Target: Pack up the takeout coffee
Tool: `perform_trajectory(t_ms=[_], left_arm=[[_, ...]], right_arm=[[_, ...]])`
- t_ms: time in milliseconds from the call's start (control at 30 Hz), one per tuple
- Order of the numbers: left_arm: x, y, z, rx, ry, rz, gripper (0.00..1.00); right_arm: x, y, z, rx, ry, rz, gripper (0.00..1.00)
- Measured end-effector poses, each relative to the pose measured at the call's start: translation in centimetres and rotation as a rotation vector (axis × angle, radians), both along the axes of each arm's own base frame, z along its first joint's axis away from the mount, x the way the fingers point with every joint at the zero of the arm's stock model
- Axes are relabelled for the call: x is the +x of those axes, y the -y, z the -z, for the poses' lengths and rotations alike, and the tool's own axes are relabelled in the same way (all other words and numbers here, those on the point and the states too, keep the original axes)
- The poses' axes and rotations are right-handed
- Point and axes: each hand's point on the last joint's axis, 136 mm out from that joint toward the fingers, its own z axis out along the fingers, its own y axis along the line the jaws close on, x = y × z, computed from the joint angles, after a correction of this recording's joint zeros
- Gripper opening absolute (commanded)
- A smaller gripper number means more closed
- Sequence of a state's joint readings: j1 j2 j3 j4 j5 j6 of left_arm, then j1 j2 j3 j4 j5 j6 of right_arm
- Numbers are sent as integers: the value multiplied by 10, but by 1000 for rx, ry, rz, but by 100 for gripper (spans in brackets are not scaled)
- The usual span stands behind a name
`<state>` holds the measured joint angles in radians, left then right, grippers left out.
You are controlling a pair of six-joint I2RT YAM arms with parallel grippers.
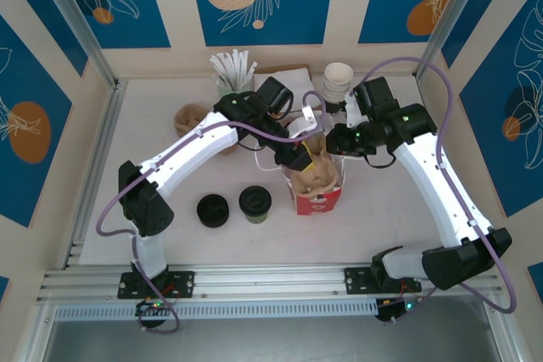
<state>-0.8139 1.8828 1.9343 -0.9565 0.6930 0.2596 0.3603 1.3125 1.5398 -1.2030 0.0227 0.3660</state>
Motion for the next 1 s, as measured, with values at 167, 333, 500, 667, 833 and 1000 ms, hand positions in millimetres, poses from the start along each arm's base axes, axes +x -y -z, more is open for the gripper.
perform_trajectory(t_ms=[167, 333, 500, 667, 833, 1000], left_arm=[[7, 1, -1, 11, 15, -33, 28], [17, 7, -10, -2, 37, -53, 28], [24, 11, -21, -20, 45, -72, 28], [33, 11, -32, -37, 55, -93, 28], [43, 15, -35, -40, 57, -103, 28], [55, 16, -35, -37, 65, -114, 27]], right_arm=[[-6, 5, -27, 24, 40, 17, 42], [-27, 27, -57, 76, 73, 105, 44], [-62, 38, -76, 191, 77, 173, 44], [-94, 33, -67, 291, 20, 194, 43], [-108, 26, -33, 352, -111, 239, 43], [-107, 21, -13, 403, -174, 286, 43]])
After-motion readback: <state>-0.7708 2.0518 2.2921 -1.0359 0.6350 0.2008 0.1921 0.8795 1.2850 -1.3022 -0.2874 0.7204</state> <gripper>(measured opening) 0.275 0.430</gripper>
